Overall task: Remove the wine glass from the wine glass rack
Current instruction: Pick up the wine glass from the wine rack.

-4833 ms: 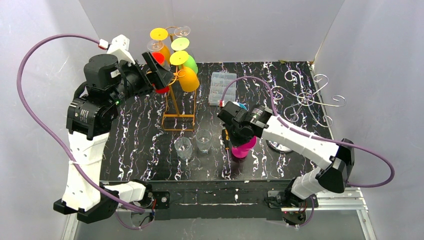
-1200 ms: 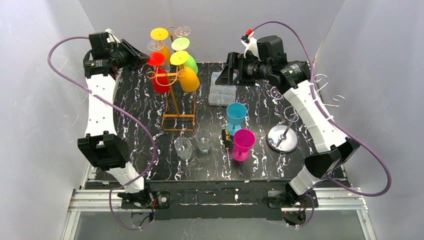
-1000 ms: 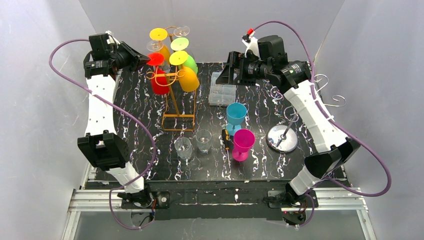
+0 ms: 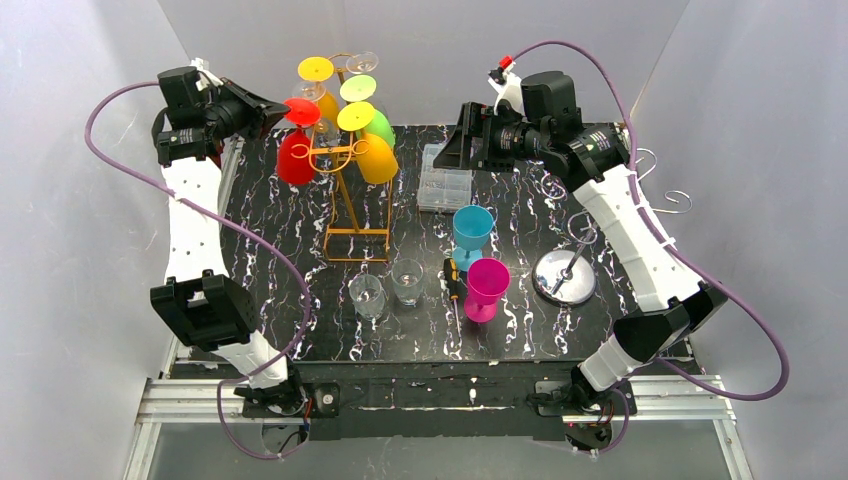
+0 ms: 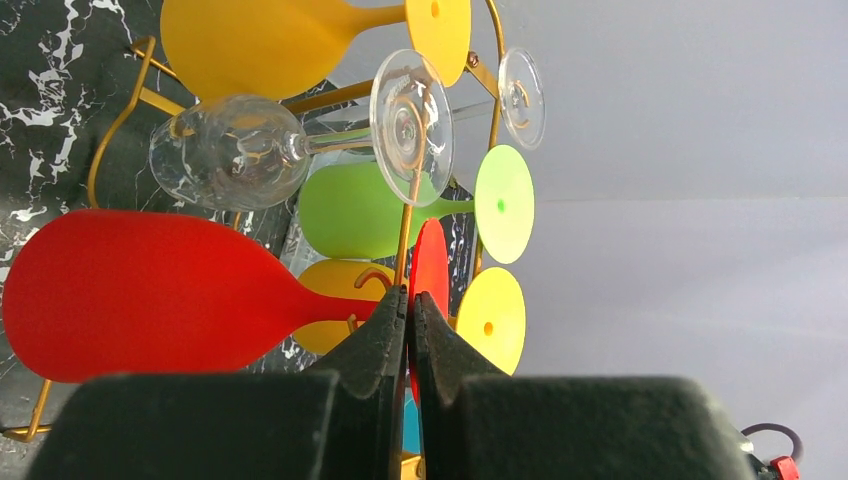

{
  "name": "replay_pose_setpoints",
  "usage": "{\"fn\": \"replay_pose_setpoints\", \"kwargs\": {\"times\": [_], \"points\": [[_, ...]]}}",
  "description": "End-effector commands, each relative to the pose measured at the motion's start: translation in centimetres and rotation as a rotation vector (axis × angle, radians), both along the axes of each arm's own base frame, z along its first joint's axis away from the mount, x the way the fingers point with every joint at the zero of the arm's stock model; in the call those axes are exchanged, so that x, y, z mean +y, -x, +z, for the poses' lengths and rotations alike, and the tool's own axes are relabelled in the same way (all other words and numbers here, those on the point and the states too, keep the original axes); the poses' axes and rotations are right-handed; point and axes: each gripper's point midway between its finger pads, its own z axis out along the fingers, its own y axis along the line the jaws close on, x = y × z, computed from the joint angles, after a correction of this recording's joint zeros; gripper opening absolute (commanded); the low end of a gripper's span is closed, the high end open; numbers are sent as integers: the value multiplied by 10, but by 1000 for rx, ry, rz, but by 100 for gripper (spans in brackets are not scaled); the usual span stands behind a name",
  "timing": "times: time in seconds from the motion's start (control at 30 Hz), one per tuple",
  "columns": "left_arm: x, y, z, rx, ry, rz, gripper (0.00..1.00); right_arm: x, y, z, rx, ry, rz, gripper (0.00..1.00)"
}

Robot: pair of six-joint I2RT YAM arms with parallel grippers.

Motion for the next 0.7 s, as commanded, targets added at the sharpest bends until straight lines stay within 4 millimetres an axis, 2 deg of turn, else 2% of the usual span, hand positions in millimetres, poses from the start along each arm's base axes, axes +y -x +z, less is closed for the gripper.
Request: {"fn": "replay_pose_setpoints", "kwargs": {"times": [0.0, 0.37, 0.67], "points": [[2, 16, 31, -86, -13, 0, 0, -6, 5, 22, -57, -39, -6, 98], [4, 7, 29, -99, -4, -1, 0, -6, 5, 22, -59, -39, -8, 98], [8, 14, 46, -132, -52, 22, 0, -7, 6, 27, -73, -45, -9, 98]]}}
